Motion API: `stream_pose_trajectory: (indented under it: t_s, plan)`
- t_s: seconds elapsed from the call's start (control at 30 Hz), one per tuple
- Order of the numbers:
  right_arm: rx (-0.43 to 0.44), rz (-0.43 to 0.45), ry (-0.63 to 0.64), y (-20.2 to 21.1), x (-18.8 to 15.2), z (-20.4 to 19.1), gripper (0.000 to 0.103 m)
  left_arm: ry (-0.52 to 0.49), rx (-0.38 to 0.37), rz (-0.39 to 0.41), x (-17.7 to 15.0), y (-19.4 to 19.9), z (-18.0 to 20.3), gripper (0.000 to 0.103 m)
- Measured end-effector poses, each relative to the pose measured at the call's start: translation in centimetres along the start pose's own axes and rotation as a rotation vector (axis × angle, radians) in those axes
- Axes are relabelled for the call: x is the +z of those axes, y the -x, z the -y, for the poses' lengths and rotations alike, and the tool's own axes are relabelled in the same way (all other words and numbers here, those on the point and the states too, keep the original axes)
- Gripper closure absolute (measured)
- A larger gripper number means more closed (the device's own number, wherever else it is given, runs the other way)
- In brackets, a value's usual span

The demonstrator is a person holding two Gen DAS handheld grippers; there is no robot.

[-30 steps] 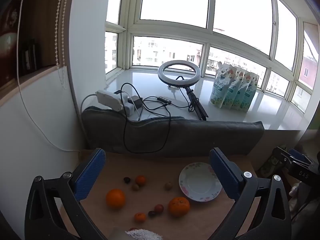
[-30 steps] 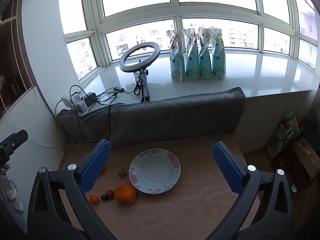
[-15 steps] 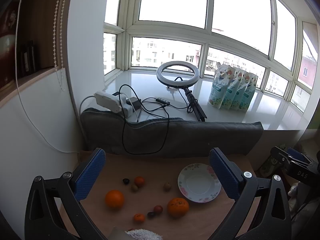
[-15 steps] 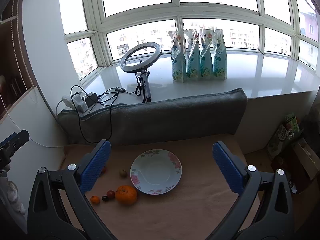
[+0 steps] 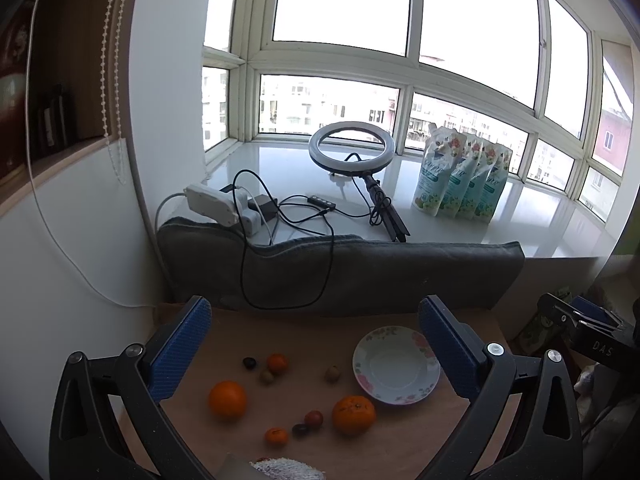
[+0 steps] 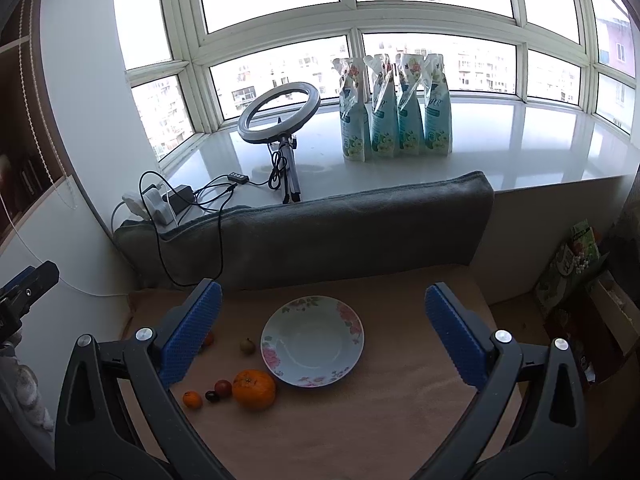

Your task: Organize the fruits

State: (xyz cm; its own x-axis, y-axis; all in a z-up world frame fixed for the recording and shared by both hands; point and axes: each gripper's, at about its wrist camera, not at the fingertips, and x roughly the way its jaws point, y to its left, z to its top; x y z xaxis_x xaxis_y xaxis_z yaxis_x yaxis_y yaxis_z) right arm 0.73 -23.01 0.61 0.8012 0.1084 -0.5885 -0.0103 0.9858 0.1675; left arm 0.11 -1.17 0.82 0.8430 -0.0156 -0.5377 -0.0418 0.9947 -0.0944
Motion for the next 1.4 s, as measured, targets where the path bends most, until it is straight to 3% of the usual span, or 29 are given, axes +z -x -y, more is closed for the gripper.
stream_pose_trajectory:
  t_s: [1.4]
  plan:
    - [0.004, -0.022, -0.015, -0.5, -1.5, -0.3, 0.0, -0.005, -0.009, -0.017, -0.3, -0.4, 0.3, 0.001]
